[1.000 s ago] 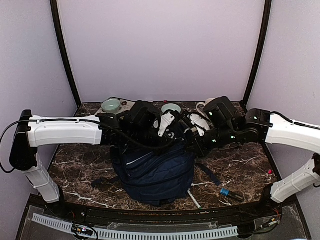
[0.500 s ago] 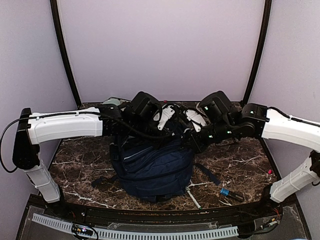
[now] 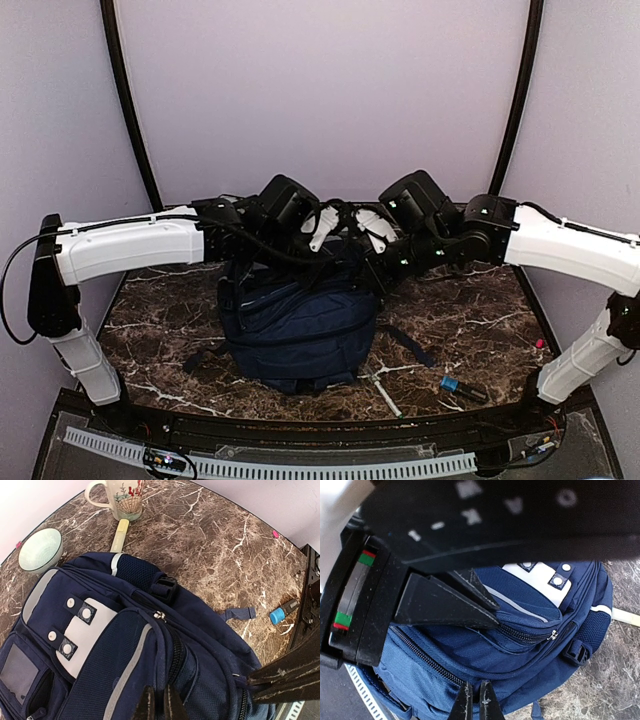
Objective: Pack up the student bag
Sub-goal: Unzip the second largest pocket of the bag.
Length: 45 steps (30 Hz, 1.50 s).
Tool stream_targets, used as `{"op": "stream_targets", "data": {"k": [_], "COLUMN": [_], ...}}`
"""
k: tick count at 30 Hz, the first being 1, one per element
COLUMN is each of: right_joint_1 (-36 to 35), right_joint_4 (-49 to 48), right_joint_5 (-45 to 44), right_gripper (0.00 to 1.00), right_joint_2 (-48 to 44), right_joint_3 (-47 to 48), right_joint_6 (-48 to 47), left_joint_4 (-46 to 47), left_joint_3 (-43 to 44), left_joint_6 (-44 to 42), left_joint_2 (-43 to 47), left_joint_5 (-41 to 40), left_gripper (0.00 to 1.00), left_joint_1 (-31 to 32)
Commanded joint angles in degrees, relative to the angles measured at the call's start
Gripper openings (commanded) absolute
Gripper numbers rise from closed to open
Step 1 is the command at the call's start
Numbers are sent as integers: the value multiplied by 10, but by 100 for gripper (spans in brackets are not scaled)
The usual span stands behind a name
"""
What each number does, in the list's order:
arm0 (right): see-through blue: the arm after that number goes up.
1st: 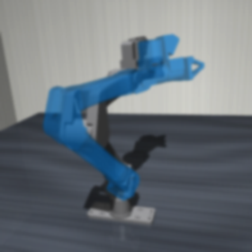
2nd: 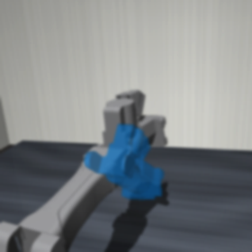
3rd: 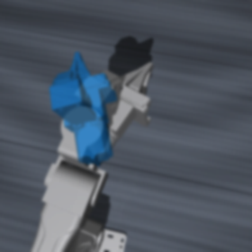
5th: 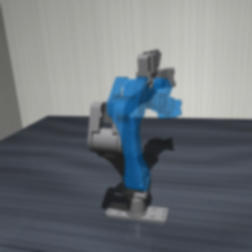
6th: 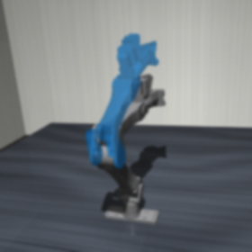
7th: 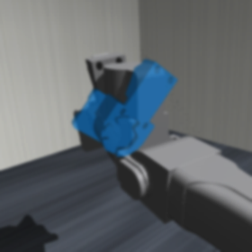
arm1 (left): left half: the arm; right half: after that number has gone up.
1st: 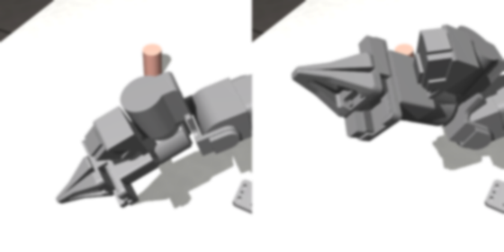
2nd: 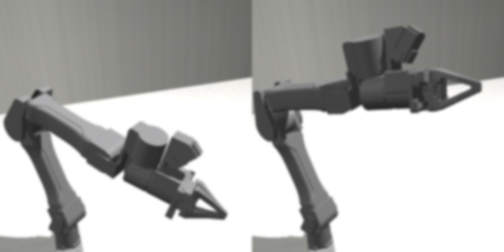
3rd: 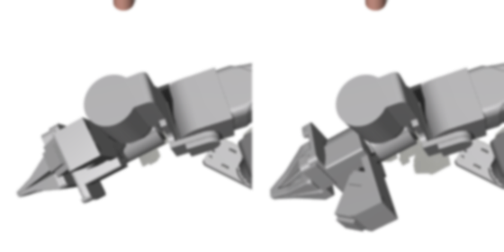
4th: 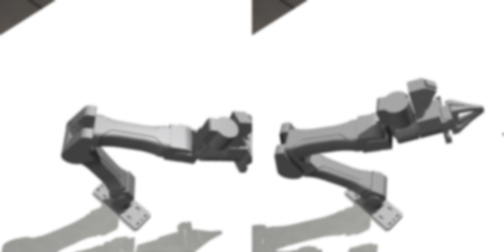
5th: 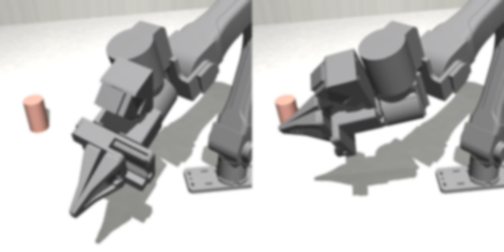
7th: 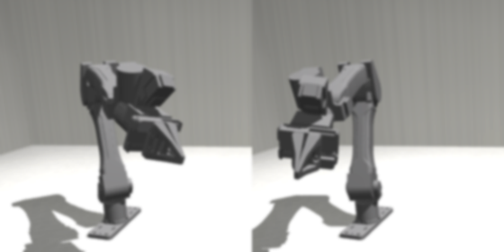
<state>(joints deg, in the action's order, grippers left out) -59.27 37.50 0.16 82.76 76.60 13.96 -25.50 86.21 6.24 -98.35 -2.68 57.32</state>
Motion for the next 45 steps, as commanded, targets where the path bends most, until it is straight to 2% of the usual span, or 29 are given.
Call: {"op": "stream_targets", "data": {"k": [1,10,16,25,33,39,45], "right_joint_1": [-68,-84,-97,-96,-98,-99,-99], "right_joint_4": [-109,-101,-92,-183,-230,-276,-293], "right_joint_5": [187,215,197,188,230,210,201], "right_gripper": [0,0,0,0,0,0,0], "right_joint_2": [18,55,62,-10,-55,-91,-76], "right_joint_3": [48,87,117,55,23,-10,-14], "right_joint_6": [-8,-23,-20,14,27,46,35], "left_joint_4": [152,146,123,151,145,126,161], "left_joint_3": [36,41,44,-41,-56,-59,-125], "left_joint_6": [0,5,7,47,87,122,140], "left_joint_2": [1,8,2,39,32,27,61], "left_joint_5": [-51,-75,-87,-65,-78,-93,-66], "left_gripper": [0,0,0,0,0,0,0], "left_joint_1": [-15,-18,-19,-19,-20,-24,-36]}}
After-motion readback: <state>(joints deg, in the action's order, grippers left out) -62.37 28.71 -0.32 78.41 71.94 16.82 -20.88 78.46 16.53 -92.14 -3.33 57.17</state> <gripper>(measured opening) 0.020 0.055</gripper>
